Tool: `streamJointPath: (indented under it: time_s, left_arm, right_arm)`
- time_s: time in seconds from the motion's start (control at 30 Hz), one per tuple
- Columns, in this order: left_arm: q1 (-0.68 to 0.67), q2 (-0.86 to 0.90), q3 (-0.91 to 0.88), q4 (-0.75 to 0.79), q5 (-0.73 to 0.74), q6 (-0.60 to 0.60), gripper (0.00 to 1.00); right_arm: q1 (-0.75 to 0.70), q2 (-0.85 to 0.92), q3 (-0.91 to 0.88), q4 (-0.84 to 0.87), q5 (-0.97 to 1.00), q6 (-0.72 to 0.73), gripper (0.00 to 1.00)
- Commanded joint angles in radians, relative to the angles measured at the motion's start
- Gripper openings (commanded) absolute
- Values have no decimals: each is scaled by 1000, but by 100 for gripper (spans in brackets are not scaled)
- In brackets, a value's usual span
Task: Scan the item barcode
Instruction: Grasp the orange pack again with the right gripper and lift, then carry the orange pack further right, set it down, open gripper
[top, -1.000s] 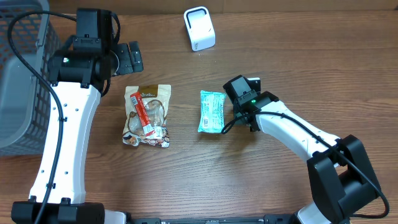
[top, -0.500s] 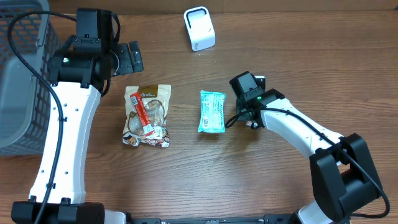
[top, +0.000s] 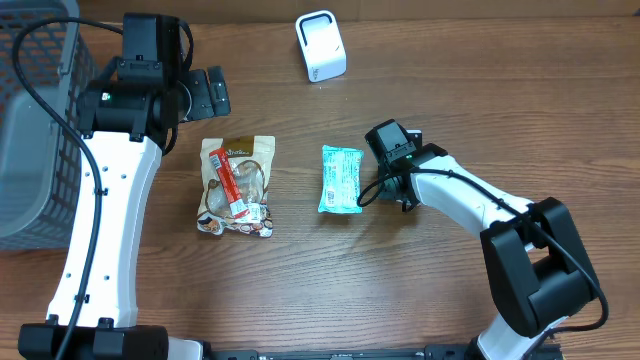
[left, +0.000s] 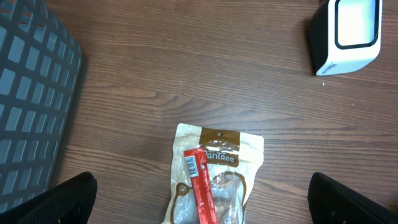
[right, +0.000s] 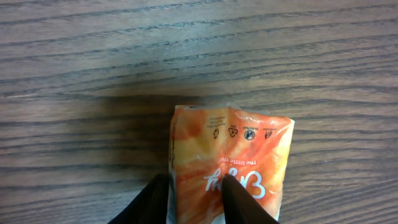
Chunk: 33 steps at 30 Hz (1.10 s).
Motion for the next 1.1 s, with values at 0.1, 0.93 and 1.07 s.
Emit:
streamJointPath:
  time_s: [0.1,0.93,1.07]
  left_arm:
    - [1,2,13,0,-9,-13,100]
    - [1,2,13,0,-9,-13,100]
    - [1,2,13,0,-9,-13,100]
  right_arm:
    - [5,23,-4,3,0,5,5]
    - [-597,-199,-77,42,-1205,-319,4]
    - [-679,-198,-257,306,-1386,-307,4]
